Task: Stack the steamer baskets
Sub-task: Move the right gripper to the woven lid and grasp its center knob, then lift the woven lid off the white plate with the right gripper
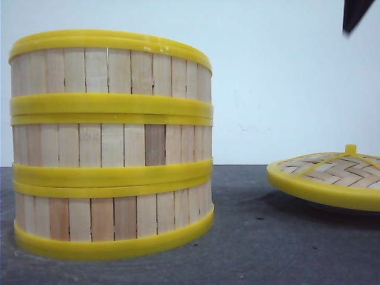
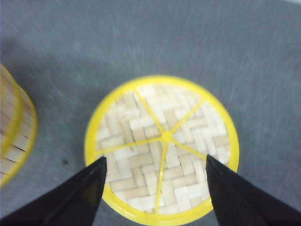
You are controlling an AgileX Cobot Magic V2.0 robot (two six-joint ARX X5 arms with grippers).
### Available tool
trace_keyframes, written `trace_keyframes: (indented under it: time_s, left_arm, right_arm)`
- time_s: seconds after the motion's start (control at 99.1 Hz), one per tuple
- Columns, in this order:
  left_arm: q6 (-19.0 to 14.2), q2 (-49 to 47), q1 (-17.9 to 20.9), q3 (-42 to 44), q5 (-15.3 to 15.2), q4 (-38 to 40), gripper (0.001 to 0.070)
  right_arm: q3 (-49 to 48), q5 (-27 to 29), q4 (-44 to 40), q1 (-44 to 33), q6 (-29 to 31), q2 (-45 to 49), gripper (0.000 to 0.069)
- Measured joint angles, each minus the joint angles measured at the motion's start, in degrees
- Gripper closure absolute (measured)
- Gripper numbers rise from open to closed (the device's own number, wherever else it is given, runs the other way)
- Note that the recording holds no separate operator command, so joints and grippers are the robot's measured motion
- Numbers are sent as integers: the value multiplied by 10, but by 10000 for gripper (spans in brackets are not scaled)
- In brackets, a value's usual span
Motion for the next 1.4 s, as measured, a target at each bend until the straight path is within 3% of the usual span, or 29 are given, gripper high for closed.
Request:
trace_keyframes:
  time_s: [0.363, 0.676, 0.888, 1.332, 1.402]
  left_arm:
    - [2, -152, 0, -121, 2, -25, 515]
    - [-4, -189, 0, -126, 2, -66, 515]
    - [-4, -189, 0, -126, 2, -74, 515]
    - [-4, -189, 0, -126, 2, -75, 515]
    - [-4, -189, 0, -126, 2, -75, 515]
  right_arm:
    - [-13, -88, 78, -109, 0, 155, 288]
    - [-13, -119, 96, -136, 9, 232, 290]
    - [-13, -119, 125, -136, 11, 235, 432]
    - [-13, -117, 127, -136, 12, 267, 450]
    - [-13, -118, 129, -136, 13, 267, 487]
